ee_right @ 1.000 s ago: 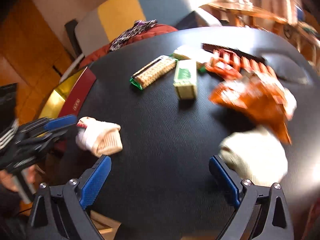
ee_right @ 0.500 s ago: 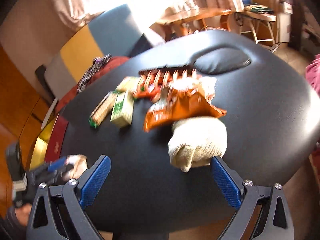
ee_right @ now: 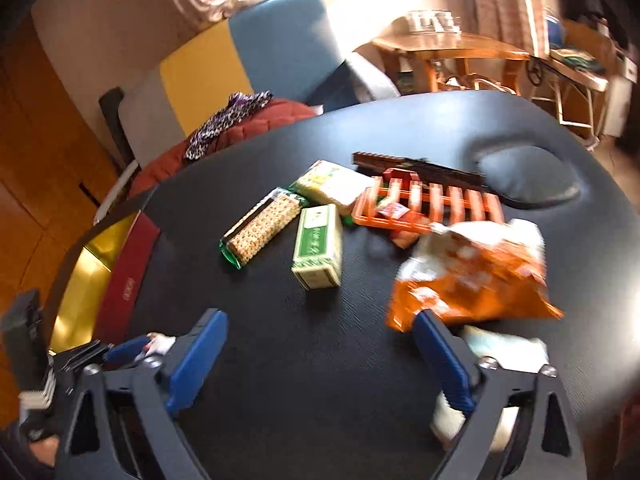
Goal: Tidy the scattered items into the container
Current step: 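Lift the patterned sock with the left gripper while the right gripper grasps the green oil box, then carry the sock into the gold tray and open the left gripper while the right gripper holds the box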
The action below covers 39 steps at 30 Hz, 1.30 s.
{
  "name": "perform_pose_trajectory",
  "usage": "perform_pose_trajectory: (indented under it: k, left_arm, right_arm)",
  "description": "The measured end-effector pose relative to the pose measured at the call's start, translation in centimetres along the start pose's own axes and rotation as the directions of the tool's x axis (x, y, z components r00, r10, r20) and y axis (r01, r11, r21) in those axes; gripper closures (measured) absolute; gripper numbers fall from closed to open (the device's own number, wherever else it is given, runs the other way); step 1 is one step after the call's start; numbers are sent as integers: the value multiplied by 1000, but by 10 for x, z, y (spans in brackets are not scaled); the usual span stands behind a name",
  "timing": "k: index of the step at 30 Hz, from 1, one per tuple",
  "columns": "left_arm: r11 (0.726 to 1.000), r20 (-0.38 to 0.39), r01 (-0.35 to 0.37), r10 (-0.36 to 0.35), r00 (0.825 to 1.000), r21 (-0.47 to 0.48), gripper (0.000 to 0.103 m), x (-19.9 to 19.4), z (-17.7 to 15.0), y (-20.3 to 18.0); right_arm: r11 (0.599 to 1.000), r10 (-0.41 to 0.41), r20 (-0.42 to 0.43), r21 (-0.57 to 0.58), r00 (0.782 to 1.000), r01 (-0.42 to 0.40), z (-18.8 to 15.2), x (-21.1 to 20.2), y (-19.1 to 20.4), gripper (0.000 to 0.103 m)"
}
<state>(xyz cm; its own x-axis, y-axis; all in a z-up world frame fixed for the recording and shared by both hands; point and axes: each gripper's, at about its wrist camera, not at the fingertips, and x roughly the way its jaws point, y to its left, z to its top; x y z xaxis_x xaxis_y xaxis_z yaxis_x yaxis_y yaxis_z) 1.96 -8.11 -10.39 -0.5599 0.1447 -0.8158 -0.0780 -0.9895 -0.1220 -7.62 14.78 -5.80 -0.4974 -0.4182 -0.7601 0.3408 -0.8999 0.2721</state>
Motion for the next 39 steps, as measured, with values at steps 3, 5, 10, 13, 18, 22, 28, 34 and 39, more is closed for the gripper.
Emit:
perform_pose_trajectory:
  k: [3, 5, 10, 13, 18, 22, 28, 34, 39]
  left_arm:
    - [1000, 7, 18, -18, 1000, -2, 68, -1, 0, 1]
    - [999, 11, 37, -37, 999, -3, 64, -1, 0, 3]
    - [994, 14, 107, -107, 994, -13, 56, -4, 0, 7]
    - [992, 10, 126, -126, 992, 5, 56, -6, -3, 4]
    - [987, 8, 156, -156, 988, 28, 56, -16, -9, 0]
    - [983, 10, 178, -178, 984, 40, 56, -28, -13, -2]
    - [979, 12, 202, -202, 979, 18, 56, -43, -20, 6]
    - [979, -6, 202, -202, 979, -7, 54, -34, -24, 10]
    - [979, -21, 202, -202, 979, -28, 49, -26, -26, 13]
  right_arm:
    - [999, -31, -16, -15, 999, 30, 15, 34, 11, 27]
    - [999, -47, -30, -16, 998, 47, 22, 52, 14, 28]
    - [993, -113, -80, -30, 990, 111, 25, 82, 17, 63]
    - [988, -148, -92, -44, 985, 145, 20, 83, 20, 70]
    - [989, -142, -92, -52, 986, 138, -2, 70, 24, 71]
    - [992, -124, -85, -48, 989, 120, -22, 56, 25, 70]
    - [995, -95, -69, -43, 993, 92, -47, 40, 24, 69]
    - [995, -91, -62, -51, 994, 87, -47, 42, 26, 63]
    - [992, -96, -53, -82, 994, 92, -48, 43, 29, 61]
